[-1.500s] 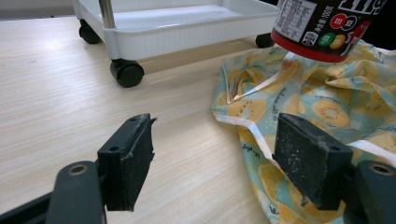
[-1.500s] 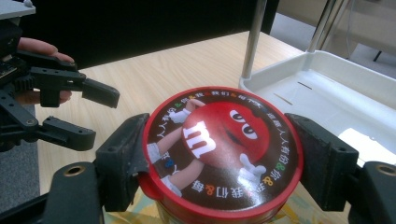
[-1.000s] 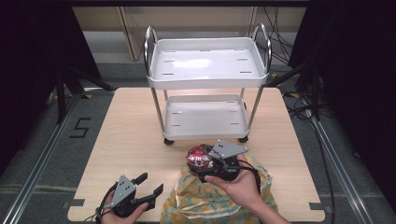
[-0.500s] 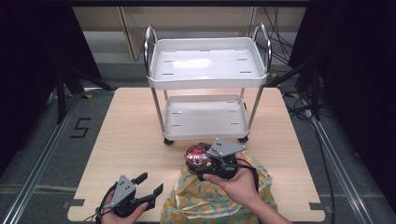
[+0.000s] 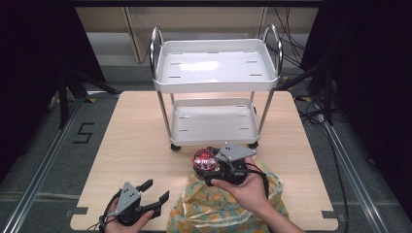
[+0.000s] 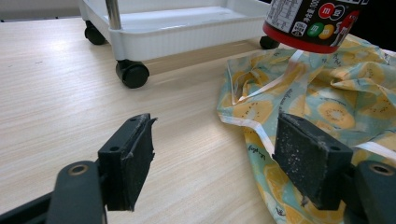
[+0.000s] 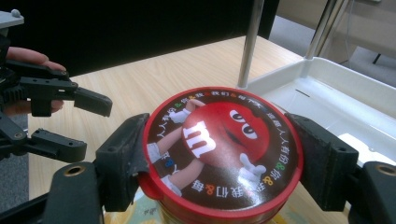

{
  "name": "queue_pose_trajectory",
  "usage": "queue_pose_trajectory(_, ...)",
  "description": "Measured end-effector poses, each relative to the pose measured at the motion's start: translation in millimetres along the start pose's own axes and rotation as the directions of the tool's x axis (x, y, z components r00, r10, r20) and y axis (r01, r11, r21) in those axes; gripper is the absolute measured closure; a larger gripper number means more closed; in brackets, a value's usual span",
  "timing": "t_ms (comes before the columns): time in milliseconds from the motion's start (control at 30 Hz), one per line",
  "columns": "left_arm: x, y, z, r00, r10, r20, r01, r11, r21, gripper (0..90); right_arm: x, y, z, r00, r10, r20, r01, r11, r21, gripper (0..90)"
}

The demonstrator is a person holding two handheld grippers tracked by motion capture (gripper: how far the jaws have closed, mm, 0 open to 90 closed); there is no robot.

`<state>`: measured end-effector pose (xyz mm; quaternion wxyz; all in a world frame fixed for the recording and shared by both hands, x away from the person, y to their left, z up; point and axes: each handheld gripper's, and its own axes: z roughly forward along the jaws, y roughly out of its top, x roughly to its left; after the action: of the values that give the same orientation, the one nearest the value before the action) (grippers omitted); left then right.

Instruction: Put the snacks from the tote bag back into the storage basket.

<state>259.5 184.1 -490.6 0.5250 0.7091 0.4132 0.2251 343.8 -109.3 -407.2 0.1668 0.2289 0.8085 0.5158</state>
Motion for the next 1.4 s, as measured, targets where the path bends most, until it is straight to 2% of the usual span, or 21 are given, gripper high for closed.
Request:
queue_pose_trajectory(167, 0.5, -0.5, -0.9, 1.0, -0.005, -0.006, 0.005, 1.0, 0.007, 27.7, -1.0, 0.8, -0.6, 0.9999, -0.007, -0.01, 0.007, 1.0, 0.007, 26.9)
queue_pose_trajectory(200, 0.3, -0.7, -0.4, 0.9999, -0.01, -0.006, 0.01, 0.9999, 0.001, 27.8, -2.0, 1.3, -0.6, 0.9997, -0.026, -0.002, 0.026, 1.0, 0.002, 26.9)
queue_pose_trajectory(233, 0.3, -0.8, -0.5, 0.9999, -0.011, -0.006, 0.011, 0.9999, 0.001, 27.8, -0.2, 1.3, -1.4, 0.9999, 0.014, -0.004, -0.014, 1.0, 0.012, 26.9)
queue_pose_trajectory(300, 0.6, -0.6, -1.2, 1.0, -0.004, -0.009, 0.004, 1.0, 0.004, 27.8, -1.9, 1.5, 0.4, 1.0, -0.004, 0.0, 0.004, 1.0, -0.005, 26.9)
queue_pose_trajectory(400, 1.1, -0.8, -1.8, 0.9999, -0.004, -0.012, 0.005, 1.0, 0.005, 27.8, -3.2, 2.2, 0.1, 1.0, 0.006, -0.002, -0.006, 1.0, 0.006, 26.9)
queue_pose_trajectory(433, 1.2, -0.8, -2.0, 0.9999, -0.004, -0.013, 0.004, 1.0, 0.006, 27.7, -4.6, 2.5, 0.8, 0.9998, -0.02, 0.001, 0.02, 1.0, 0.002, 26.9)
queue_pose_trajectory(467, 1.0, -1.0, -2.0, 0.9999, -0.008, -0.015, 0.008, 1.0, 0.004, 27.8, -3.4, 2.3, 1.2, 1.0, 0.004, -0.009, -0.004, 1.0, 0.009, 26.9)
queue_pose_trajectory(567, 0.5, -1.4, -1.6, 0.9997, -0.018, -0.014, 0.018, 0.9998, -0.003, 27.8, -4.0, 2.8, 2.3, 1.0, -0.008, -0.003, 0.008, 1.0, 0.002, 26.9)
queue_pose_trajectory(733, 1.1, -1.9, -3.1, 0.9997, -0.013, -0.023, 0.013, 0.9999, 0.002, 27.8, -4.1, 3.7, 4.3, 0.9999, -0.003, -0.013, 0.003, 1.0, 0.005, 26.9)
queue_pose_trajectory(800, 1.3, -2.3, -3.5, 0.9996, -0.017, -0.024, 0.017, 0.9999, 0.0, 27.9, -3.5, 3.6, 4.9, 0.9997, 0.013, -0.022, -0.013, 1.0, 0.015, 26.9)
queue_pose_trajectory(833, 1.4, -2.4, -3.7, 0.9996, -0.015, -0.025, 0.015, 0.9999, 0.0, 27.9, -4.7, 3.8, 4.7, 1.0, -0.008, -0.003, 0.008, 1.0, 0.007, 26.9)
queue_pose_trajectory(867, 1.4, -2.7, -3.6, 0.9996, -0.016, -0.022, 0.016, 0.9999, -0.006, 27.9, -3.1, 3.4, 5.2, 0.9997, 0.021, -0.011, -0.021, 1.0, 0.013, 26.9)
queue_pose_trajectory(900, 0.4, -2.8, -3.0, 0.9994, -0.025, -0.022, 0.025, 0.9996, -0.016, 28.0, -3.4, 3.5, 5.6, 0.9996, 0.025, -0.015, -0.025, 1.0, 0.015, 26.9)
queue_pose_trajectory(933, 0.2, -2.9, -3.2, 0.9994, -0.025, -0.022, 0.025, 0.9996, -0.016, 28.0, -4.6, 3.6, 6.7, 0.9996, 0.013, -0.024, -0.013, 1.0, 0.012, 26.9)
queue_pose_trajectory(967, 0.5, -3.1, -3.9, 0.9996, -0.017, -0.023, 0.017, 0.9998, -0.006, 28.0, -5.7, 3.7, 7.0, 0.9999, 0.002, -0.013, -0.002, 1.0, 0.001, 26.9)
queue_pose_trajectory(1067, -0.7, -3.3, -4.2, 0.9994, -0.013, -0.031, 0.013, 0.9999, 0.006, 28.0, -5.3, 4.0, 8.2, 0.9998, 0.021, -0.009, -0.021, 1.0, 0.004, 26.9)
queue_pose_trajectory(1167, -0.4, -3.6, -3.9, 0.9996, -0.01, -0.028, 0.01, 0.9999, 0.004, 28.1, -7.3, 4.9, 9.9, 1.0, 0.002, -0.01, -0.002, 1.0, 0.001, 26.9)
queue_pose_trajectory(1233, -0.3, -3.7, -4.0, 0.9995, -0.011, -0.029, 0.011, 0.9999, 0.003, 28.2, -6.8, 5.7, 10.7, 0.9996, 0.013, -0.026, -0.012, 1.0, 0.013, 26.9)
queue_pose_trajectory(1300, 0.6, -3.5, -4.3, 0.9996, -0.005, -0.026, 0.005, 1.0, 0.005, 28.3, -6.9, 6.4, 12.1, 0.9999, 0.004, -0.011, -0.004, 1.0, -0.003, 26.9)
queue_pose_trajectory(1333, 0.9, -3.4, -4.5, 0.9997, -0.002, -0.026, 0.002, 1.0, 0.008, 28.4, -7.3, 7.1, 12.1, 0.9998, 0.001, -0.019, -0.001, 1.0, 0.003, 26.9)
queue_pose_trajectory(1400, 0.6, -3.8, -4.1, 0.9996, -0.014, -0.026, 0.014, 0.9999, -0.003, 28.4, -7.3, 8.0, 13.0, 0.9999, -0.002, -0.017, 0.002, 1.0, -0.002, 26.9)
